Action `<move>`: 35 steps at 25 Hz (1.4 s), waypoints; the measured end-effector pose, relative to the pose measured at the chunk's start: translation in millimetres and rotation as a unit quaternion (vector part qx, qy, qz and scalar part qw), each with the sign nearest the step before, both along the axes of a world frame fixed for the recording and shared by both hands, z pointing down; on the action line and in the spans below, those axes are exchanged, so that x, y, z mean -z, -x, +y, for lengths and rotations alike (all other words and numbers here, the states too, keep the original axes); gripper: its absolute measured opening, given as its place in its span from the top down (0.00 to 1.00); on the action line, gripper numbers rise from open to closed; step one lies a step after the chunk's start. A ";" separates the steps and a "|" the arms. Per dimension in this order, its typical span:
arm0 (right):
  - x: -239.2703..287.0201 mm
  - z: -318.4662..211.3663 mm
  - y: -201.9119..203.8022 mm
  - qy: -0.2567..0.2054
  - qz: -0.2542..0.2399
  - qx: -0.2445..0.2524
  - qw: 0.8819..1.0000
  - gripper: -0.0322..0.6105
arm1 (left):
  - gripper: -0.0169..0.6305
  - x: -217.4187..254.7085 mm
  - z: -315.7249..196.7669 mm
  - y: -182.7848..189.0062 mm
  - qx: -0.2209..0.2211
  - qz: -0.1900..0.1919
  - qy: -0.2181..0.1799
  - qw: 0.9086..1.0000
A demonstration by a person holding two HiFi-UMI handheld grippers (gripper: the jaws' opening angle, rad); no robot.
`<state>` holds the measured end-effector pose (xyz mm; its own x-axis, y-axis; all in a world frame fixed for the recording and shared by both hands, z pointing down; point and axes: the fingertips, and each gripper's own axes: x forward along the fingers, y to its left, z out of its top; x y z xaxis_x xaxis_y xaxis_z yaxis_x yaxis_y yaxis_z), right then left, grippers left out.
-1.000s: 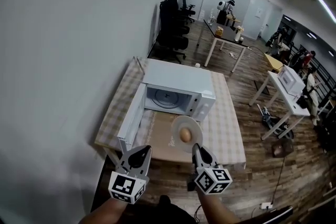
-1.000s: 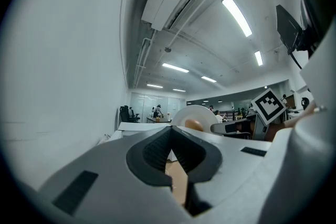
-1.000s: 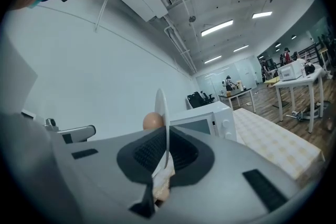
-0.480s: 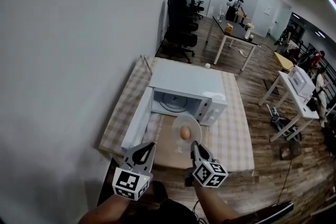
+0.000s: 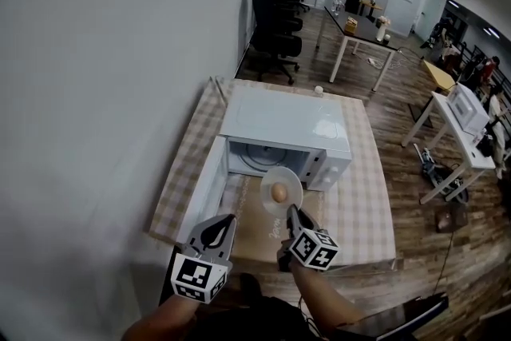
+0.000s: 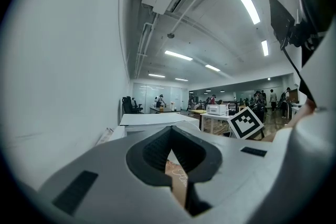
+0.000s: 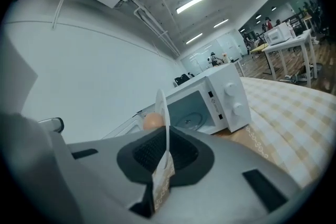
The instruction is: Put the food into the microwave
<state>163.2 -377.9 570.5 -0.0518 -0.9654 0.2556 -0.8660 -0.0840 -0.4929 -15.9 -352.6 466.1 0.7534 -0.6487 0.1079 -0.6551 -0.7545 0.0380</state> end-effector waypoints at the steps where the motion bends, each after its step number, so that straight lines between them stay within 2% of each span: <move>1: -5.8 -5.0 -2.8 0.004 -0.005 -0.003 1.000 0.93 | 0.96 -1.9 -3.5 -1.5 0.000 -0.003 0.002 1.000; 9: -42.3 -56.1 -20.4 0.024 -0.047 -0.021 0.998 0.93 | 0.96 -8.9 -35.3 -13.0 0.002 -0.025 0.005 1.000; 16: -73.5 -95.4 -31.2 0.046 -0.114 -0.044 0.992 0.92 | 0.96 -11.4 -54.3 -15.4 0.011 -0.052 0.008 0.999; 21: -90.7 -119.1 -39.8 0.056 -0.150 -0.061 0.985 0.93 | 0.96 -17.3 -64.9 -24.1 0.012 -0.034 0.027 0.999; 24: -95.6 -135.3 -41.1 0.055 -0.167 -0.063 0.982 0.92 | 0.96 -17.9 -70.1 -29.9 0.014 -0.041 0.026 0.999; 35: -133.4 -183.0 -40.6 0.080 -0.272 -0.113 0.952 0.92 | 0.96 -27.2 -77.7 -27.8 0.019 -0.073 0.025 0.997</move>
